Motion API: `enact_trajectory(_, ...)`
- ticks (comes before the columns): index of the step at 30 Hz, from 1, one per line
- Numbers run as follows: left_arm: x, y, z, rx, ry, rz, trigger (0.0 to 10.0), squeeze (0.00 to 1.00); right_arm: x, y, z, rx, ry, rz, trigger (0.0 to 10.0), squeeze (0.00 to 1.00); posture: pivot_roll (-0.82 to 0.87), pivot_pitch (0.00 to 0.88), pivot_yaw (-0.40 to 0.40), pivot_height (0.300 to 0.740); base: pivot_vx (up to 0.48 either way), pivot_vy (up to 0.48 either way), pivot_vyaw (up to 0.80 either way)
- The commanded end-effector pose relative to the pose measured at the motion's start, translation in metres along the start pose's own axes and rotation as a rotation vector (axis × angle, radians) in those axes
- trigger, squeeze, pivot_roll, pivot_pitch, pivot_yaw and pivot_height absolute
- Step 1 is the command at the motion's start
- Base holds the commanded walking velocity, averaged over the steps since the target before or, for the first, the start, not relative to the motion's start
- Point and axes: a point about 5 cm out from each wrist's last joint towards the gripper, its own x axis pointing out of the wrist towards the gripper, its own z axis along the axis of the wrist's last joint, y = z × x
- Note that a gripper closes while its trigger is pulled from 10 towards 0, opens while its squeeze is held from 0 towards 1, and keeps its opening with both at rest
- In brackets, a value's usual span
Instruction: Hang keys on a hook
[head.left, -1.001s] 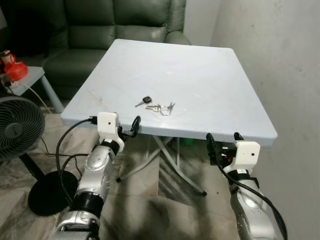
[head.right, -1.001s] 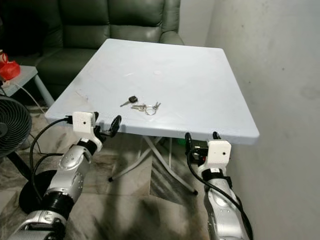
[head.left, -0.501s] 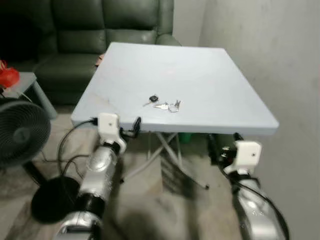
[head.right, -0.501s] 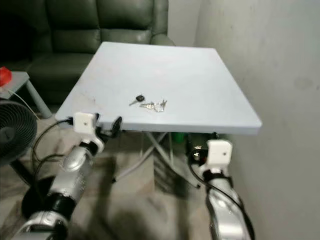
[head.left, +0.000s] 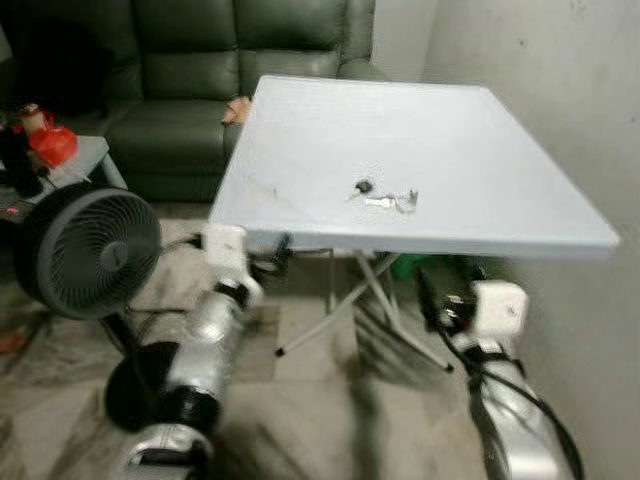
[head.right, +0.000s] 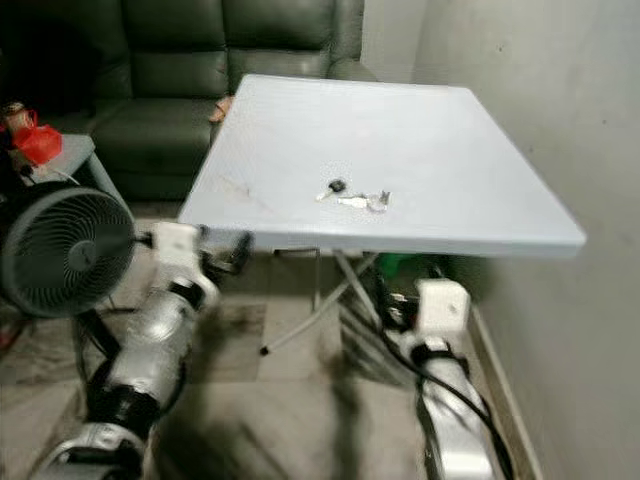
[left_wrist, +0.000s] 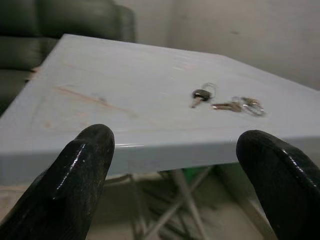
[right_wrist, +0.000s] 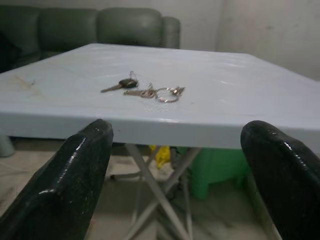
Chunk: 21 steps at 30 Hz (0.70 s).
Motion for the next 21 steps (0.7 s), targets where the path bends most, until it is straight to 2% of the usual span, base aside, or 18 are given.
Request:
enact_trajectory(1, -0.0009, 0.0108, 0.0051, 0.016, -0.010, 0.030, 10.0, 0.00, 0.0033, 0.0057, 0.0055, 0.007, -0.021, 0.017, 10.0, 0.00, -0.05, 0.006, -0.043, 0.711, 0.000, 0.442, 0.00)
enact_trajectory(4, -0.0013, 0.0118, 0.0047, 0.021, -0.007, 0.039, 10.0, 0.00, 0.0028, 0.0056, 0.0058, 0.007, -0.020, 0.017, 10.0, 0.00, -0.05, 0.014, -0.044, 0.711, 0.000, 0.446, 0.00)
enact_trajectory(21, -0.0013, 0.0104, 0.0046, 0.037, -0.004, 0.067, 10.0, 0.00, 0.0016, 0.0055, 0.0056, 0.000, -0.014, 0.016, 10.0, 0.00, -0.05, 0.024, -0.044, 0.711, 0.000, 0.000, 0.00)
